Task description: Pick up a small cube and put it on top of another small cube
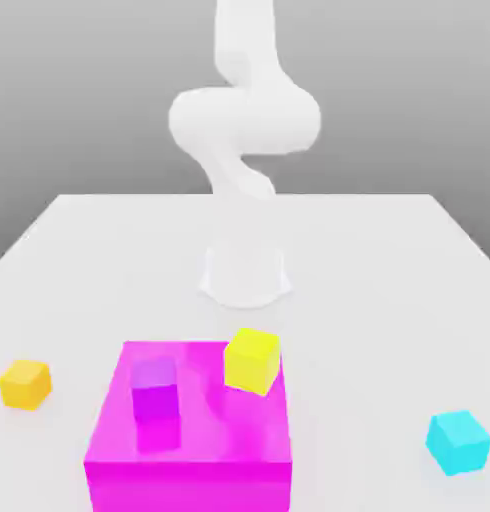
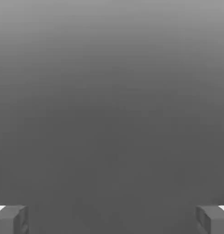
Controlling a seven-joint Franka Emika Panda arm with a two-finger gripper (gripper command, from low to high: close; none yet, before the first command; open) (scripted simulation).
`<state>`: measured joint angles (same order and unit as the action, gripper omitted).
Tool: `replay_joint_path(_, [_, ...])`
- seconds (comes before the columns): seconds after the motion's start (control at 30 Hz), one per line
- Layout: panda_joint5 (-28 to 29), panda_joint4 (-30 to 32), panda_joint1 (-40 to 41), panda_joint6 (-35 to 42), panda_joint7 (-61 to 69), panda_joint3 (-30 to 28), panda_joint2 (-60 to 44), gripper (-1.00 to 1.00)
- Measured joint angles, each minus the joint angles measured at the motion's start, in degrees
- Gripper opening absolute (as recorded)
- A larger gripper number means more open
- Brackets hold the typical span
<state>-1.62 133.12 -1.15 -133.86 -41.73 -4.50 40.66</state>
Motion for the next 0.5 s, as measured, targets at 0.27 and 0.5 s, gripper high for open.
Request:
replay_joint_path(0.27, [-6.9,4.35,-2.46,-6.81,14.52,-14.07,-16.72,0.0])
replay_joint_path(0.5, [-14.63,8.01,-2.19,-12.42,28.25,-23.88,-31.45,0.0])
